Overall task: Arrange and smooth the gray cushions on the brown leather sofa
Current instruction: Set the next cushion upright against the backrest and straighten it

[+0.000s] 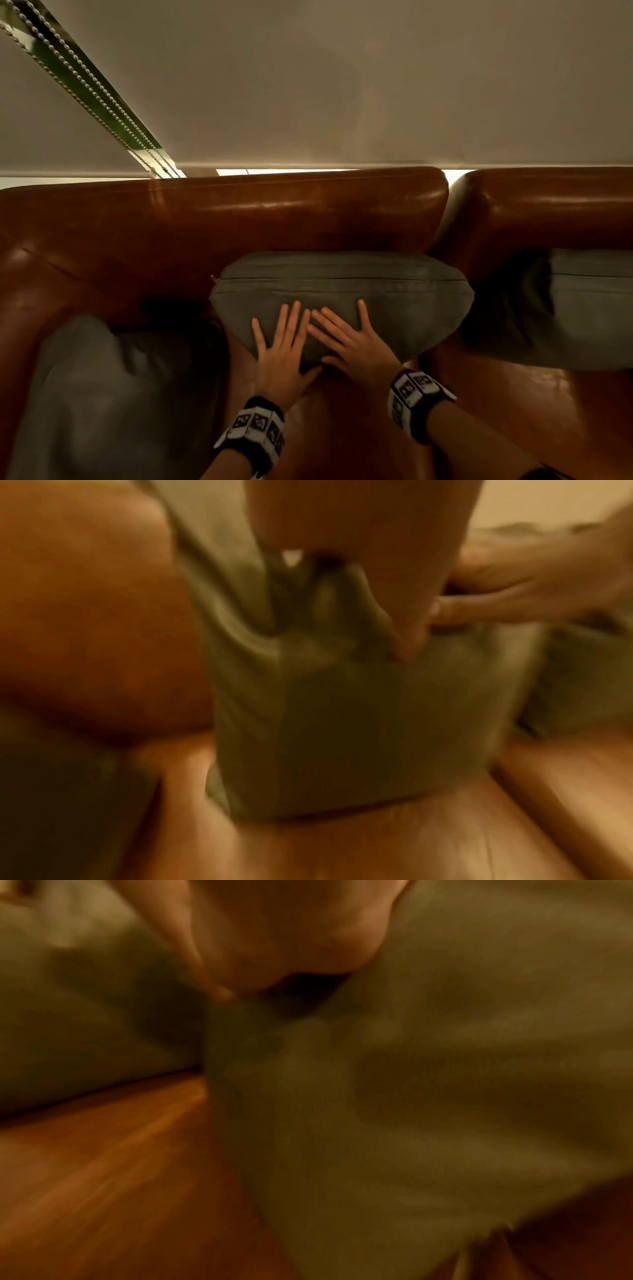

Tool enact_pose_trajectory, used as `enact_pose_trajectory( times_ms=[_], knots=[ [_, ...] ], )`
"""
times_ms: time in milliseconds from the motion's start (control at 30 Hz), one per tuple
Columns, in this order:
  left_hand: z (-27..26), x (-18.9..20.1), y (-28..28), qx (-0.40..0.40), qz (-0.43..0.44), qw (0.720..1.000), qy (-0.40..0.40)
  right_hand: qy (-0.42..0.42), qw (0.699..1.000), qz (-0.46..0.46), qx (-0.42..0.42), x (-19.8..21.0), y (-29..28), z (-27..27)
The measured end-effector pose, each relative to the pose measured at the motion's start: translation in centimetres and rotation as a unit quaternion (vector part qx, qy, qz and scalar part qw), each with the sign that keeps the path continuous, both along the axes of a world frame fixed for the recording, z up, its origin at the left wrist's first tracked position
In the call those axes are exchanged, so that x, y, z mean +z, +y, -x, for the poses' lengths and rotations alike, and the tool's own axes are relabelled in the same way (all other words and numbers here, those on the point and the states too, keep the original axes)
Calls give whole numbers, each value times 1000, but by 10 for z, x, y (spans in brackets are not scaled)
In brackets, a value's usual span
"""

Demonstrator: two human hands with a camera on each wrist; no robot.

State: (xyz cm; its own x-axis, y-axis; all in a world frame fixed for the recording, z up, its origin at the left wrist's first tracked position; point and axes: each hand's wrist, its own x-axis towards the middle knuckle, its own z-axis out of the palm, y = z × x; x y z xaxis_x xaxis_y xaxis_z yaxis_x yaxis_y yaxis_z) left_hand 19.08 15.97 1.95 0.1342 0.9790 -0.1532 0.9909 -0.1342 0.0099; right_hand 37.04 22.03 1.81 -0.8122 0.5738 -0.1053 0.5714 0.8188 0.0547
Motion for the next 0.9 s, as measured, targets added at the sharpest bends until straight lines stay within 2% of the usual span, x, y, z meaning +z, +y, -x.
enact_pose_trajectory(
  times_ms=[67,133,200,267,367,433,467,500,567,633,700,733,800,867,900],
  knots=[
    [8,-4,8,27,35,999,-6,-17,999,13,-24,-1,10,6],
    [19,-6,8,11,47,999,-10,-15,1000,23,-16,0,8,2],
    [32,-6,1,-1,41,999,-11,3,998,29,-60,1,1,-15],
    [50,0,-5,41,31,999,1,20,984,38,-175,3,-3,-47],
    [81,21,-1,183,16,983,11,32,926,50,-374,18,2,-106],
    [89,40,13,264,-39,963,-20,32,904,52,-423,33,16,-117],
    [86,48,23,258,-76,962,-35,43,906,47,-418,40,24,-108],
    [75,55,36,217,-107,969,-49,57,915,42,-396,45,33,-91],
    [38,61,64,84,-117,987,-71,101,940,31,-325,53,44,-39],
    [0,61,82,-11,-59,996,-64,117,955,95,-257,62,49,14],
    [-6,49,87,-29,37,998,-37,82,959,162,-220,60,50,36],
    [4,44,87,-3,61,997,-39,62,957,169,-226,59,50,31],
    [33,41,81,78,44,995,-35,53,940,159,-296,54,52,-2],
    [67,47,73,185,25,981,-50,78,895,135,-417,44,54,-55],
    [80,53,68,249,22,965,-75,106,854,132,-492,45,54,-79]
  ],
)
